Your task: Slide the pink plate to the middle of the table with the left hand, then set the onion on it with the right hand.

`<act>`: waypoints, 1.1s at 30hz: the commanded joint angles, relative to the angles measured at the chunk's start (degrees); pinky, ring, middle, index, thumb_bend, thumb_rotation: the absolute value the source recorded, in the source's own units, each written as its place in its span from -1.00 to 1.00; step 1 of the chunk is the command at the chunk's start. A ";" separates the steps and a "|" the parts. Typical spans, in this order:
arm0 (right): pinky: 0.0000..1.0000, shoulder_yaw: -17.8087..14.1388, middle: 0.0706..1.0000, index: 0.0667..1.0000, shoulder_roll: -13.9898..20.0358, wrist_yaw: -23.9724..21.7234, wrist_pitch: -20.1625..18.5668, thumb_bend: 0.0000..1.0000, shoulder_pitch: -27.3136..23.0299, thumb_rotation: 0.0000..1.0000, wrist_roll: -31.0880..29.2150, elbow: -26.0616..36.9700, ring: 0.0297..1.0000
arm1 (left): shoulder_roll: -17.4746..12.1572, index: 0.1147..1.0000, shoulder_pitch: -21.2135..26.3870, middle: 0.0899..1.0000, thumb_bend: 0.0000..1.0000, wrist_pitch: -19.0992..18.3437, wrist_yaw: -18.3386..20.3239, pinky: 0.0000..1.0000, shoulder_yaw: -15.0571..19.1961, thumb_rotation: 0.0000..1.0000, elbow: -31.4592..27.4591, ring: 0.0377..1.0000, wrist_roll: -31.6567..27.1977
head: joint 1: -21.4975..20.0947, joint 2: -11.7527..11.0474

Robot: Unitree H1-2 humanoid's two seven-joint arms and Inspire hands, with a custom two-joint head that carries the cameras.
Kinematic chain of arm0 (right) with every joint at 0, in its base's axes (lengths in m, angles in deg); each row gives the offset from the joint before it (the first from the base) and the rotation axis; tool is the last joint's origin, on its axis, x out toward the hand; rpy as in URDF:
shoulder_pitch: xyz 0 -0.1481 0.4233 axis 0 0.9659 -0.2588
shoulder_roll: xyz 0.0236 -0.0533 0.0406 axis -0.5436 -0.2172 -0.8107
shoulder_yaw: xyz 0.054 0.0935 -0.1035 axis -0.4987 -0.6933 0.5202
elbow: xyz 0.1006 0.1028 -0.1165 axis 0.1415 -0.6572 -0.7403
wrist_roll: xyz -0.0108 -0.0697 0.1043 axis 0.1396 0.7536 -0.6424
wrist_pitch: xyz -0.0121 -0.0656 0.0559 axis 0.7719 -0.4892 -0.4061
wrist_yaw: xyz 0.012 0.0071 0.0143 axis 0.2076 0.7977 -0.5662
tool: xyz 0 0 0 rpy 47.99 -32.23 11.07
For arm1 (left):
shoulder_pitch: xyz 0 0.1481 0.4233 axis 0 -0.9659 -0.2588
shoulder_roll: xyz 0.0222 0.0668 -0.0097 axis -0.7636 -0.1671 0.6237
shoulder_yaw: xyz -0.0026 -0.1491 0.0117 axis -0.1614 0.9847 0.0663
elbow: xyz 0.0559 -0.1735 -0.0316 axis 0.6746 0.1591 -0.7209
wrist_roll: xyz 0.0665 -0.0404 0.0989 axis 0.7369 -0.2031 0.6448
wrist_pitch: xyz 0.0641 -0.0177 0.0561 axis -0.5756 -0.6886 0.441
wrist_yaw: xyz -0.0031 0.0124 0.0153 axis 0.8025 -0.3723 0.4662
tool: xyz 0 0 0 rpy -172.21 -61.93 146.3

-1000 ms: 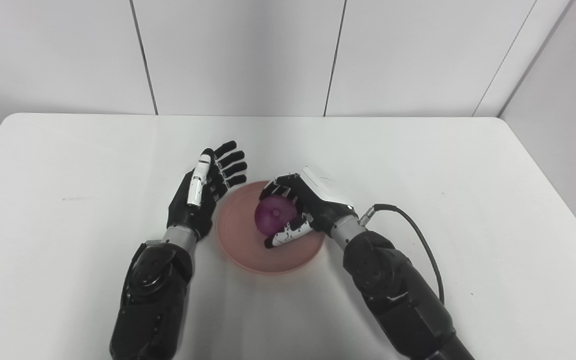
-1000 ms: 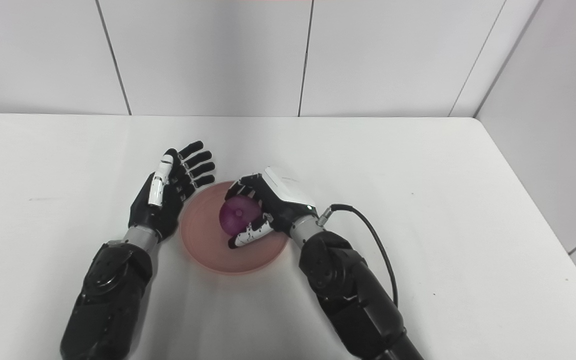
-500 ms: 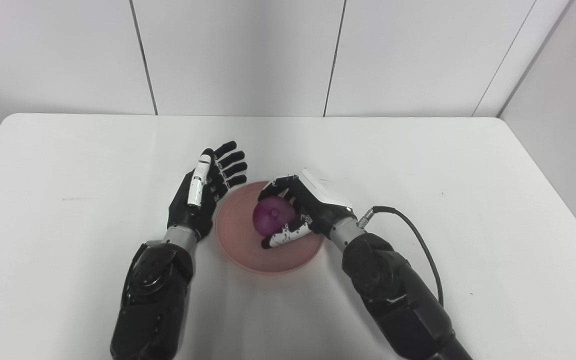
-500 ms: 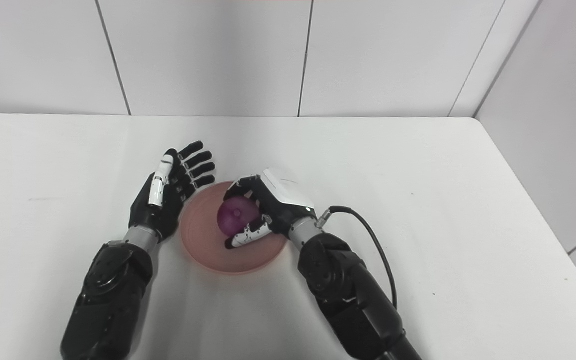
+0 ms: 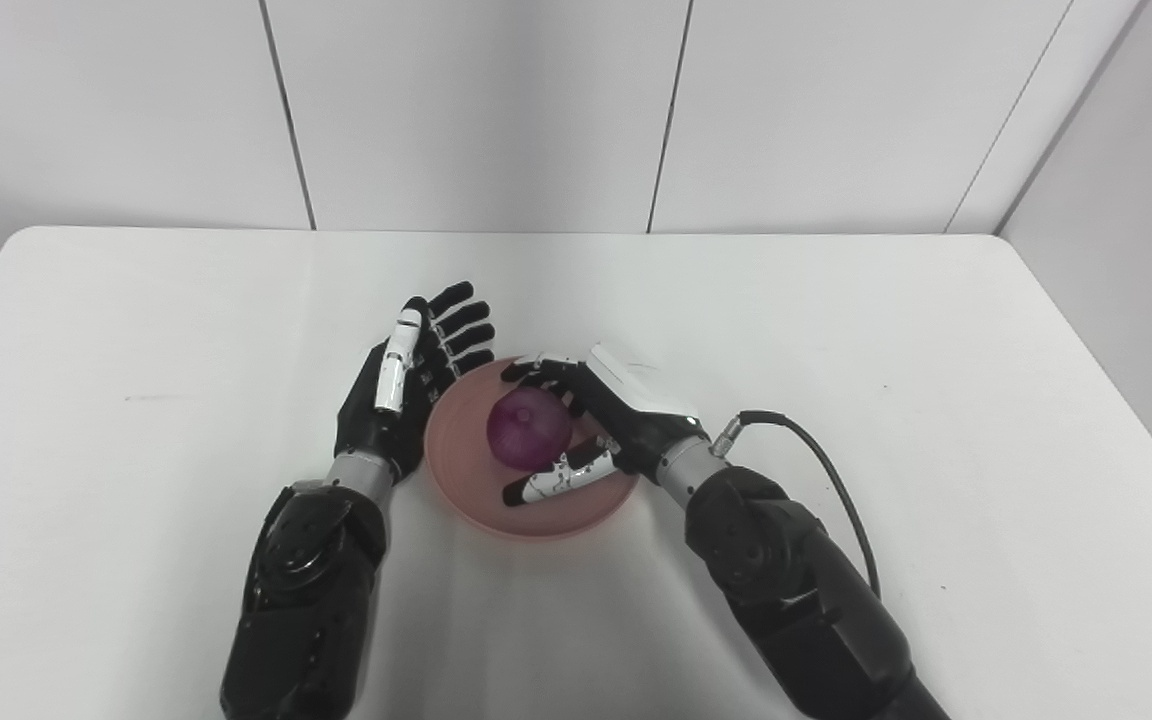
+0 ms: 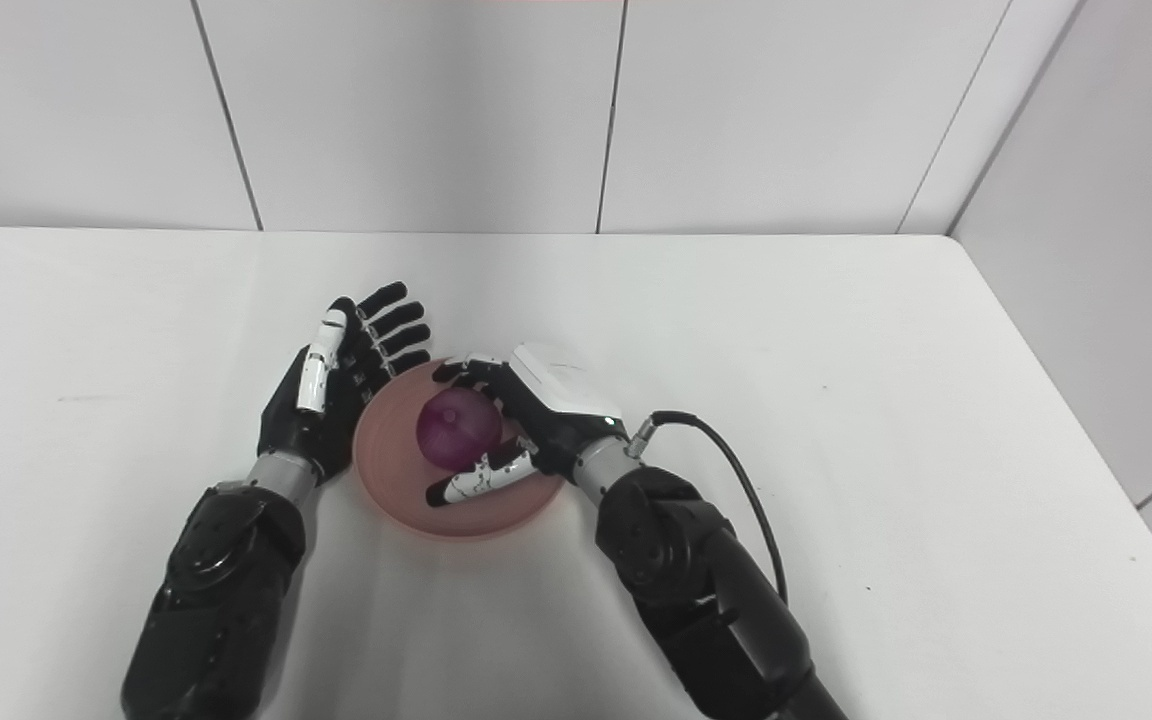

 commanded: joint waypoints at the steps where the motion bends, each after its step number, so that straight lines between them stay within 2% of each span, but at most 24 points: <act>1: 0.25 -0.43 0.53 0.65 -0.06 -0.47 0.78 1.00 -1.45 -0.29 -0.60 2.13 0.42 | 0.12 0.48 0.08 0.54 -0.26 -0.31 -0.13 0.48 -0.32 1.00 0.12 0.55 0.42 | 0.07 -0.01; 5: 0.33 -0.49 0.62 0.68 0.12 -1.04 0.64 1.00 -1.32 -0.29 -0.56 2.75 0.50 | 0.08 0.48 0.11 0.53 -0.26 -0.36 -0.01 0.49 -0.22 0.99 0.18 0.56 0.18 | 0.02 0.01; 8: 0.35 -0.49 0.61 0.72 0.30 -1.59 0.57 1.00 -1.20 -0.28 -0.30 3.13 0.52 | -0.02 0.48 0.17 0.53 -0.27 -0.31 0.11 0.49 -0.15 0.98 0.34 0.56 0.12 | 0.06 -0.06; 10: 0.48 -0.49 0.73 0.76 0.41 -1.79 0.52 1.00 -1.09 -0.25 -0.11 3.39 0.66 | -0.07 0.49 0.15 0.54 -0.27 -0.39 0.18 0.50 -0.17 0.98 0.29 0.57 0.15 | 0.07 -0.08; 13: 0.53 -0.65 0.78 0.80 0.52 -2.06 0.74 1.00 -0.95 -0.22 -0.24 3.77 0.72 | -0.03 0.49 0.12 0.54 -0.26 -0.89 0.02 0.51 -0.11 0.97 -0.05 0.58 0.13 | 0.07 -0.11; 21: 0.58 -1.68 0.79 0.80 0.70 -2.15 1.09 1.00 -0.30 -0.24 -1.47 5.51 0.74 | -0.34 0.50 0.34 0.55 -0.25 -0.65 0.43 0.52 -0.22 0.98 0.30 0.57 0.19 | 0.20 -0.34; 33: 0.58 -4.33 0.81 0.84 1.38 0.36 3.53 1.00 -0.18 -0.15 -3.22 8.04 0.75 | -0.42 0.49 0.56 0.54 -0.26 -0.43 0.69 0.53 -0.08 0.97 0.59 0.56 0.08 | 0.23 -0.60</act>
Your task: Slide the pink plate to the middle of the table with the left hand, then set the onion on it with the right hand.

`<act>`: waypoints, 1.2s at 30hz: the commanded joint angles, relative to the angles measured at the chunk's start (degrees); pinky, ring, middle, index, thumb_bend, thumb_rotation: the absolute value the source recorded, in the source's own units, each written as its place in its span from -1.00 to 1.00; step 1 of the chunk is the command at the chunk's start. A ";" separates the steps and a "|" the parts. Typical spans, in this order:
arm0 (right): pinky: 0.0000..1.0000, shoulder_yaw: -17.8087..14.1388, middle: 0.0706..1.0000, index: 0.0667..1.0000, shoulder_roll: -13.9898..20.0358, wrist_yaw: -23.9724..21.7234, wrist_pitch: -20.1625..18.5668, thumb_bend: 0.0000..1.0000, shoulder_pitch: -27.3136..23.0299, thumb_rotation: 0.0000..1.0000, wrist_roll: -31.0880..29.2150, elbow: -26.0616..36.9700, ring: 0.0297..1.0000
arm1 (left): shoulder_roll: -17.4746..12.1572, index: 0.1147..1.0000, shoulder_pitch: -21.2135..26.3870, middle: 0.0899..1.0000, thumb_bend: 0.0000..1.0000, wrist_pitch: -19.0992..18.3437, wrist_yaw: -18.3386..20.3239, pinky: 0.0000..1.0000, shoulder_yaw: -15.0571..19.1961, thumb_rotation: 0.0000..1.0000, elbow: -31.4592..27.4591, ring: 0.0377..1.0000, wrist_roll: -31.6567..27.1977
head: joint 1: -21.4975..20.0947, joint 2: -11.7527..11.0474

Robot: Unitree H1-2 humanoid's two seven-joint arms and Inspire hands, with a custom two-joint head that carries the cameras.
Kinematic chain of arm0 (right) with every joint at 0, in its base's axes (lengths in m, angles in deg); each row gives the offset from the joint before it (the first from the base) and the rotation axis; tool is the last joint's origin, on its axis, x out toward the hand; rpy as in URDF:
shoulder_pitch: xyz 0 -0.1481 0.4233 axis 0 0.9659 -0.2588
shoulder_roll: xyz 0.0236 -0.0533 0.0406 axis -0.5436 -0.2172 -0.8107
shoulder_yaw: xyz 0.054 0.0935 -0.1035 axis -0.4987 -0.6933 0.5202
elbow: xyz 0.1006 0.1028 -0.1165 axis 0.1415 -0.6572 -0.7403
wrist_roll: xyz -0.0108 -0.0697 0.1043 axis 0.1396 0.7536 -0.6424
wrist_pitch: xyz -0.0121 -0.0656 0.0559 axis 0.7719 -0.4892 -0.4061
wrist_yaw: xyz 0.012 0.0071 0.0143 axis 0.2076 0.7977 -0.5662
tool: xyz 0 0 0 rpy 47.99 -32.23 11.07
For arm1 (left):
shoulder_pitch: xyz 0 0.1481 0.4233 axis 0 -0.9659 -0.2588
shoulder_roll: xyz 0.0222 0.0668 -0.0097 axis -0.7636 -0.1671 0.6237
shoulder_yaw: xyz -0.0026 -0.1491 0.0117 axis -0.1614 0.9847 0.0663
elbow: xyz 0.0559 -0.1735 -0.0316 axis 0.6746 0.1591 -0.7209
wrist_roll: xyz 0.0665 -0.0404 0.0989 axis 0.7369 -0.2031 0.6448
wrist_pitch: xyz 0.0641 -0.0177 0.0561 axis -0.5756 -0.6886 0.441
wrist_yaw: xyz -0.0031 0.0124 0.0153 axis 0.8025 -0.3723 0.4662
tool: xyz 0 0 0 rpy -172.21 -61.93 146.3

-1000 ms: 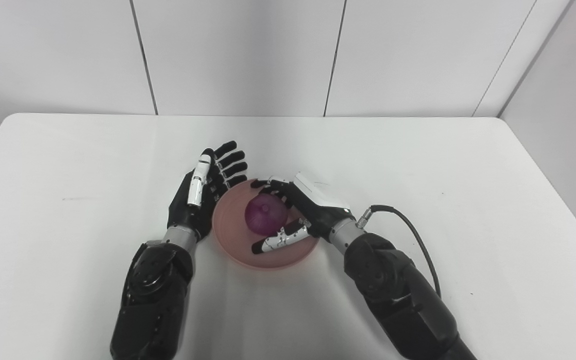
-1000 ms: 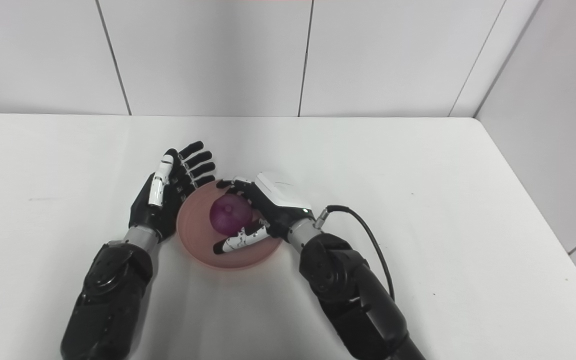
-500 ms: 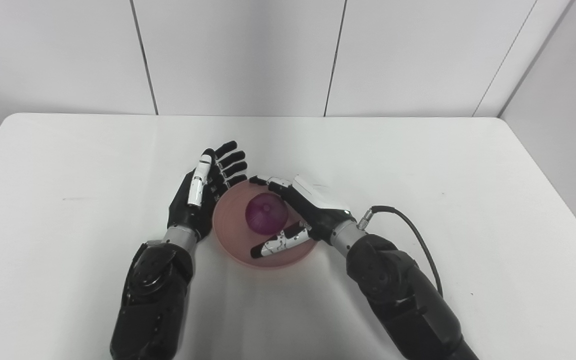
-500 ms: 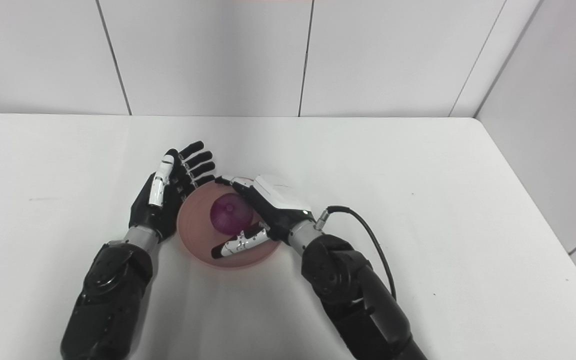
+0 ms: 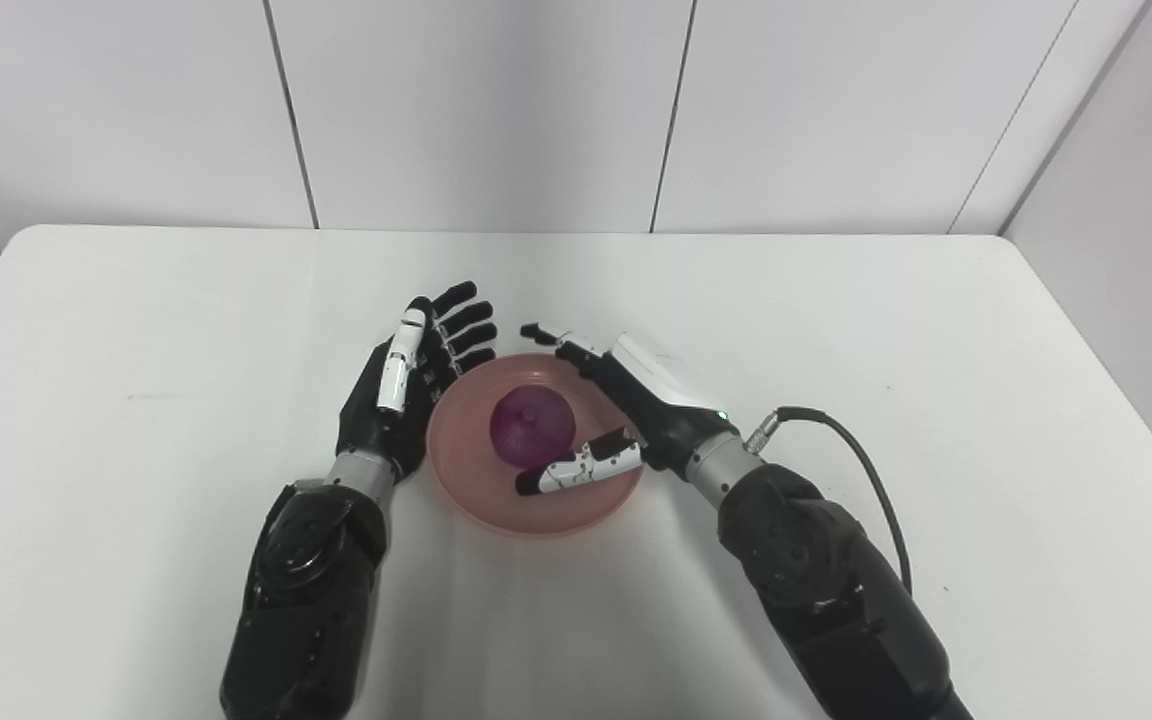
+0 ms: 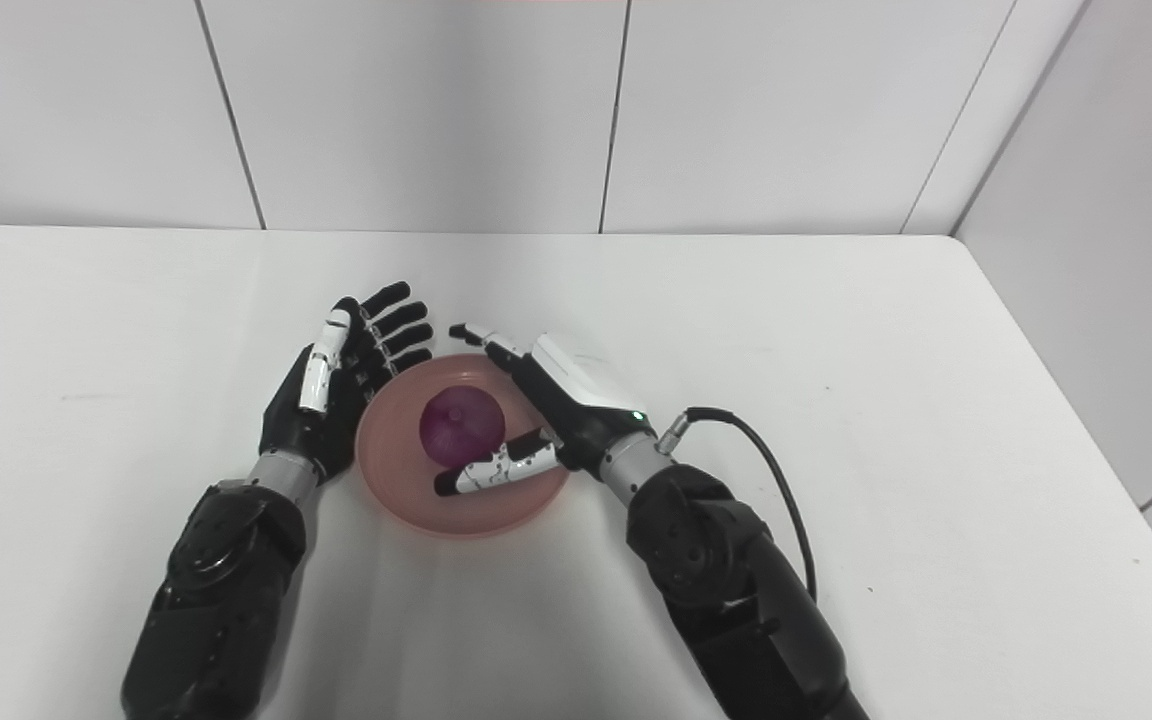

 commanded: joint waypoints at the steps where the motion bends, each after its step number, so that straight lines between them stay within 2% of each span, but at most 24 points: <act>1: 0.57 -1.25 0.81 0.84 0.25 2.35 3.44 1.00 -1.74 -0.14 -0.32 2.25 0.75 | -0.17 0.49 0.51 0.54 -0.26 -0.48 -0.03 0.53 -0.12 0.98 0.39 0.56 0.16 | 0.06 -0.15; 8: 0.53 -4.15 0.80 0.84 0.97 5.89 6.58 1.00 -1.57 -0.05 -1.44 2.17 0.71 | 0.08 0.49 0.44 0.55 -0.26 -0.39 -0.24 0.50 0.08 0.99 0.49 0.57 0.06 | 0.09 -0.19; 12: 0.58 -7.09 0.82 0.83 1.04 7.58 7.84 1.00 -1.04 -0.11 -4.80 1.89 0.74 | 0.28 0.48 0.38 0.54 -0.27 -0.48 -0.54 0.49 0.23 0.99 0.48 0.56 0.09 | 0.25 -0.25; 19: 0.59 -10.75 0.82 0.83 1.49 11.55 11.09 1.00 1.37 -0.03 -7.72 1.22 0.75 | 0.17 0.48 0.22 0.54 -0.26 -0.03 -0.42 0.49 0.50 0.99 0.99 0.55 0.02 | 0.20 -0.30; 23: 0.60 -12.04 0.80 0.82 1.31 13.17 11.66 1.00 2.76 0.03 -8.40 1.39 0.74 | 0.04 0.48 0.22 0.55 -0.25 0.59 -0.01 0.49 0.67 0.98 1.53 0.56 -0.30 | 0.46 -0.25; 26: 0.49 -13.38 0.78 0.80 0.30 14.77 11.63 1.00 3.97 0.02 -9.43 1.90 0.71 | -0.08 0.49 0.16 0.55 -0.25 0.69 0.09 0.50 0.63 0.98 1.42 0.56 -0.31 | 0.29 -0.25; 29: 0.46 -14.91 0.81 0.81 -0.97 15.66 10.39 1.00 5.49 0.03 -11.22 2.54 0.74 | -0.21 0.50 0.11 0.56 -0.24 0.45 0.18 0.51 0.68 0.98 1.25 0.57 -0.37 | 0.14 -0.28; 31: 0.55 -15.09 0.81 0.82 -1.08 16.38 8.61 0.96 6.50 0.27 -8.37 3.26 0.73 | -0.15 0.50 0.13 0.56 -0.23 0.31 0.22 0.51 0.88 0.98 1.16 0.57 -0.64 | 0.19 -0.24; 33: 0.85 -14.98 0.79 0.82 -0.96 16.74 7.24 0.81 7.13 0.62 -5.43 3.97 0.70 | -0.12 0.50 0.14 0.56 -0.22 0.32 0.30 0.52 0.95 0.96 1.11 0.57 -0.75 | 0.18 -0.20; 34: 0.90 -15.26 0.78 0.82 -1.17 16.90 6.53 0.78 7.56 0.68 -4.67 4.37 0.69 | -0.12 0.50 0.14 0.56 -0.22 0.37 0.38 0.52 0.97 0.96 1.09 0.57 -0.77 | 0.17 -0.14; 36: 0.97 -16.19 0.79 0.82 -1.86 17.22 6.02 0.61 8.15 0.93 -5.25 4.62 0.68 | -0.08 0.49 0.13 0.56 -0.22 0.37 0.48 0.52 1.06 0.96 1.03 0.57 -0.87 | 0.17 -0.14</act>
